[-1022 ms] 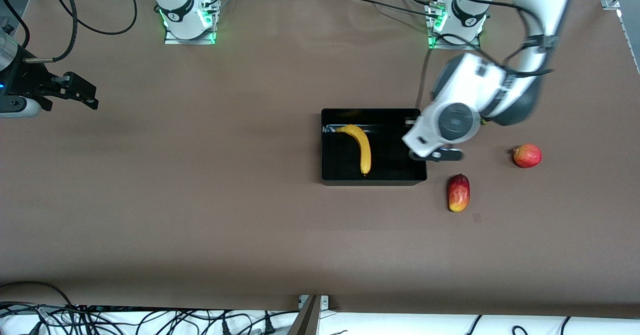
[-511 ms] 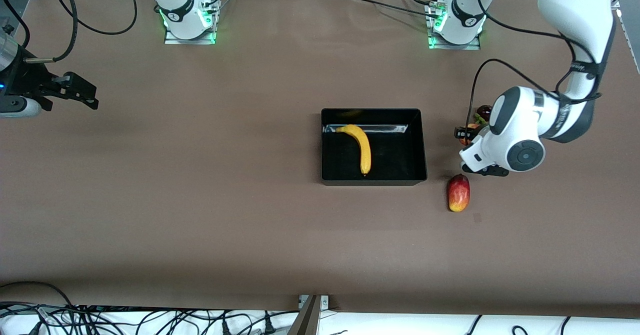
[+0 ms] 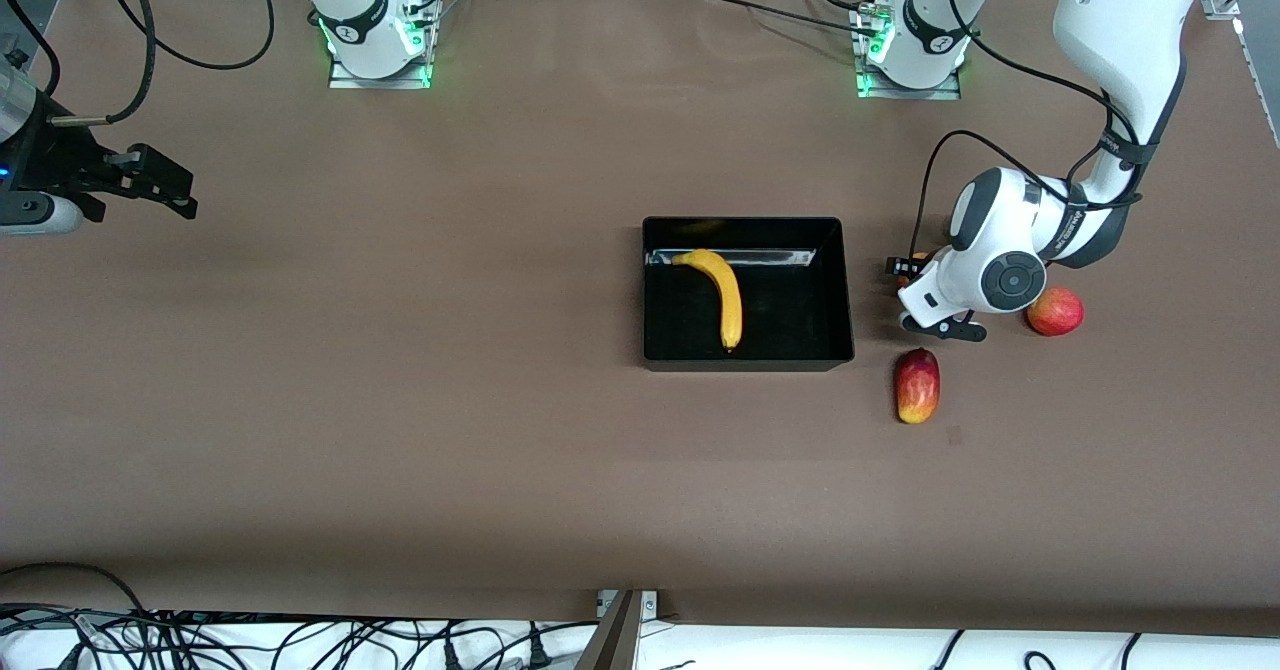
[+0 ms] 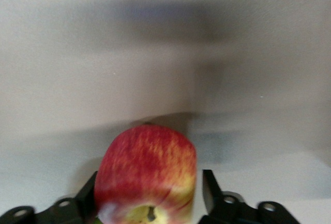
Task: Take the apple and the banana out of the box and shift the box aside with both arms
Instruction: 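Lower the apple onto the table and open the left gripper, then reach the left gripper into the tray and grasp the banana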
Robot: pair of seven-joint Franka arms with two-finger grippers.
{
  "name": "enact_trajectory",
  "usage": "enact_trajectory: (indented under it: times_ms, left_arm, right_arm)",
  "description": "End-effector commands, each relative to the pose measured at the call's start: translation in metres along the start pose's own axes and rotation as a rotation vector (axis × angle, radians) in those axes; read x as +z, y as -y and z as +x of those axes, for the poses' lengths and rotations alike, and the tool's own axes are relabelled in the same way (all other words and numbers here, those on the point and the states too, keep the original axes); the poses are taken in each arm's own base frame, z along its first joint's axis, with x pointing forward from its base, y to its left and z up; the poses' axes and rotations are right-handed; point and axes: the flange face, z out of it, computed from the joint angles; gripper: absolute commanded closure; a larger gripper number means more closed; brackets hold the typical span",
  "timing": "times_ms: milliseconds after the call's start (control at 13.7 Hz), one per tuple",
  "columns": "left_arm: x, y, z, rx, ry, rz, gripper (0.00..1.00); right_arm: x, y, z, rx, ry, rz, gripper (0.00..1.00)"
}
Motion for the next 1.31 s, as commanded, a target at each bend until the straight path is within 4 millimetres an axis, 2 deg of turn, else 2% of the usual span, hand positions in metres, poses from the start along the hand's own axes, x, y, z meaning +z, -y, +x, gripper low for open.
enact_trajectory:
  times_ms: [0, 73, 146, 219, 365, 438, 511, 730, 876, 949, 1022, 1096, 1242]
  left_arm:
    - [-0.041, -0.001, -0.008, 0.025, -0.002, 0.038, 0.0]
    - [-0.068, -0.004, -0.005, 0.026, 0.011, 0.041, 0.0]
    - [-0.105, -0.017, -0.001, 0.032, 0.015, 0.041, 0.0]
    - [-0.142, -0.036, 0.0, 0.055, 0.008, 0.042, 0.0]
    - [-0.197, -0.078, 0.006, 0.092, -0.069, 0.023, 0.0]
    - [-0.211, -0.102, 0.009, 0.09, -0.093, -0.023, 0.0]
    - [-0.217, -0.12, 0.016, 0.06, -0.101, -0.074, 0.0]
    - [-0.199, -0.204, 0.034, -0.066, -0.089, -0.117, 0.0]
    - [-0.177, -0.258, 0.041, -0.158, -0.13, -0.132, 0.0]
    - [-0.162, -0.276, 0.045, -0.204, -0.152, -0.145, 0.0]
    - [-0.138, -0.294, 0.048, -0.23, -0.147, -0.148, 0.0]
    - [-0.122, -0.306, 0.05, -0.221, -0.151, -0.139, 0.0]
    - [-0.081, -0.31, 0.059, -0.207, -0.168, -0.115, 0.0]
  right_arm:
    - [-0.006, 0.002, 0.0, 0.0, -0.004, -0.004, 0.0]
    - [-0.006, 0.002, 0.0, 0.0, -0.004, -0.004, 0.0]
    - [-0.006, 0.002, 0.0, -0.001, -0.004, -0.002, 0.0]
    - [-0.006, 0.002, 0.0, 0.0, -0.004, -0.004, 0.0]
    - [-0.005, 0.002, -0.001, 0.0, -0.002, -0.002, 0.0]
    - [-0.005, 0.002, -0.001, 0.0, -0.002, -0.001, 0.0]
    - [-0.005, 0.002, -0.001, 0.0, -0.002, -0.002, 0.0]
    - [-0.007, 0.004, 0.0, -0.006, -0.01, -0.004, 0.0]
    - [-0.007, 0.007, 0.0, -0.01, -0.01, 0.0, 0.0]
    - [-0.007, 0.016, -0.001, -0.027, -0.006, -0.003, 0.0]
    - [-0.009, 0.024, -0.002, -0.042, -0.008, -0.009, 0.0]
    - [-0.009, 0.024, -0.002, -0.043, -0.007, -0.008, 0.0]
    - [-0.009, 0.025, -0.003, -0.044, -0.008, -0.009, 0.0]
